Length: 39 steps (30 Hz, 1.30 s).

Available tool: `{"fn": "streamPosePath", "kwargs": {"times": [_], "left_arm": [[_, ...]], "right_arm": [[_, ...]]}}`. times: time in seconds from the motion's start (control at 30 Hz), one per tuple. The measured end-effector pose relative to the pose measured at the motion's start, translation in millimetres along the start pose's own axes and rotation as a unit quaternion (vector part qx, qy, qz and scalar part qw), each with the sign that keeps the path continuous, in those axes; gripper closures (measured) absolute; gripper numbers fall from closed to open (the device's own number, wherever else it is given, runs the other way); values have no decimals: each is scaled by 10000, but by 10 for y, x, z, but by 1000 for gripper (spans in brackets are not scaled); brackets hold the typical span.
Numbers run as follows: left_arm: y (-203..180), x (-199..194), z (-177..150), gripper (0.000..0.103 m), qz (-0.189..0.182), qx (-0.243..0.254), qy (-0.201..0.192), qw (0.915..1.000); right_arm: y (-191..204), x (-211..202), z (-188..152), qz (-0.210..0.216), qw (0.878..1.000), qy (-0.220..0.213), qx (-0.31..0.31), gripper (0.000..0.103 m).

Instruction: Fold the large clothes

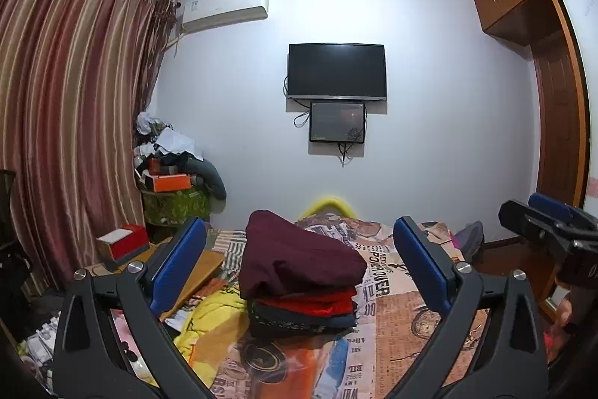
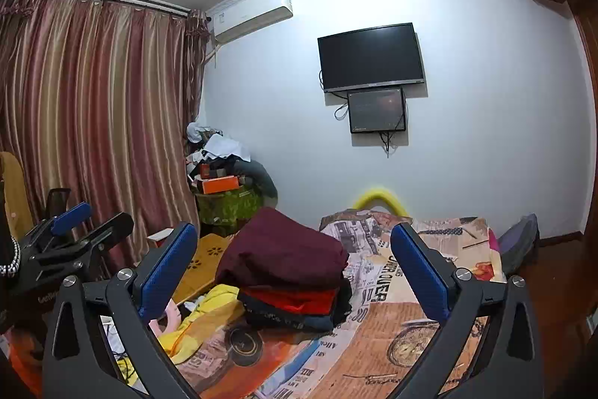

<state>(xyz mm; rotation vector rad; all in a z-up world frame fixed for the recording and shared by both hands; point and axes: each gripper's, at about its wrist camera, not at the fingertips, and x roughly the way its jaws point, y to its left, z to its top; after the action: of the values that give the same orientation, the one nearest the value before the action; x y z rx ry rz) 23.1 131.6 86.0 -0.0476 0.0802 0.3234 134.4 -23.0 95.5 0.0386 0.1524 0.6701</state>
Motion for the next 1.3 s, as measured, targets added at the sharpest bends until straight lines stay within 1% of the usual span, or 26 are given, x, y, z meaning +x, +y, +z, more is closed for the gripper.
{"fn": "streamPosePath", "kwargs": {"times": [0.3,0.43,0.9,1.3], "left_arm": [[-69,5,-77,2,-9,154,17,9999],[-85,12,-99,2,11,169,21,9999],[-75,102,-169,2,-32,164,104,9998],[-48,128,-171,2,-35,115,156,9998]], "right_arm": [[-79,-70,-72,-20,9999,38,117,0],[-75,-83,-105,-34,9999,72,71,0],[-42,-49,-89,-48,9997,244,50,0],[-64,-71,-74,-95,9996,273,70,0]]}}
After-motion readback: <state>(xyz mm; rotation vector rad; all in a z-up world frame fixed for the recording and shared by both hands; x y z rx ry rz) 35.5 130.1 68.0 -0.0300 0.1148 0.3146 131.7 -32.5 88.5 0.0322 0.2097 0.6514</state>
